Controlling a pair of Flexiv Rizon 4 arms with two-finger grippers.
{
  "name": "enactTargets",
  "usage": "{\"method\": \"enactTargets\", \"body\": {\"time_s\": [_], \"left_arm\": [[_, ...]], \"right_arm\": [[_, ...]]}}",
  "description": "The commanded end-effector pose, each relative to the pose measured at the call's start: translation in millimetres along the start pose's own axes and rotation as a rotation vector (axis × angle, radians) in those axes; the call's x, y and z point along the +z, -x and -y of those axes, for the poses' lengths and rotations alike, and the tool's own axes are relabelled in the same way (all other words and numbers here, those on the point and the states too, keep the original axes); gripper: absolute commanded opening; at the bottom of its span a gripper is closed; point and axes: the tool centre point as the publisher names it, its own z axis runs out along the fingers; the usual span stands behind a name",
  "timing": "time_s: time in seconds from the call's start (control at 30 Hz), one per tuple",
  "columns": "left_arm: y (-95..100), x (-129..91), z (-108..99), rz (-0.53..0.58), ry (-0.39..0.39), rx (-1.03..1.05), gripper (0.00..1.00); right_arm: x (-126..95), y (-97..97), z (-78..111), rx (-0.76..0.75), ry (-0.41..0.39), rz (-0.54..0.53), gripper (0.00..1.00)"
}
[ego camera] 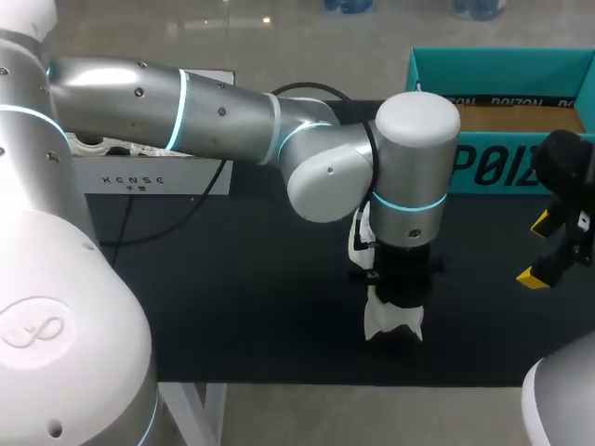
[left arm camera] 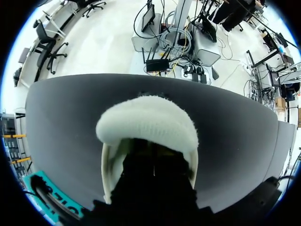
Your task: Take the shoe out of the shoebox, open the shoe tongue, remove and reinsert the insole, then place the shoe into the shoebox
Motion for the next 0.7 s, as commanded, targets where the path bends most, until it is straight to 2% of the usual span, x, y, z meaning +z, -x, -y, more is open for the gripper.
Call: {"method": "enactTargets", "body": {"time_s": [0.03,0.3,0.7], "left_arm": [[-4.7,-4,-6,0.049,0.033,0.001,0.0],[6.1,-38,-17,0.137,0.122,0.013,0.0],[25.4,-45,-52,0.132,0.209,-0.031,0.0]], "right_arm": [[0,2.3,-3.8,0.001,-0.009,-0.006,1.0],[0,2.3,-3.8,0.001,-0.009,-0.006,1.0],[0,2.3,-3.8,0.001,-0.009,-0.006,1.0]]}}
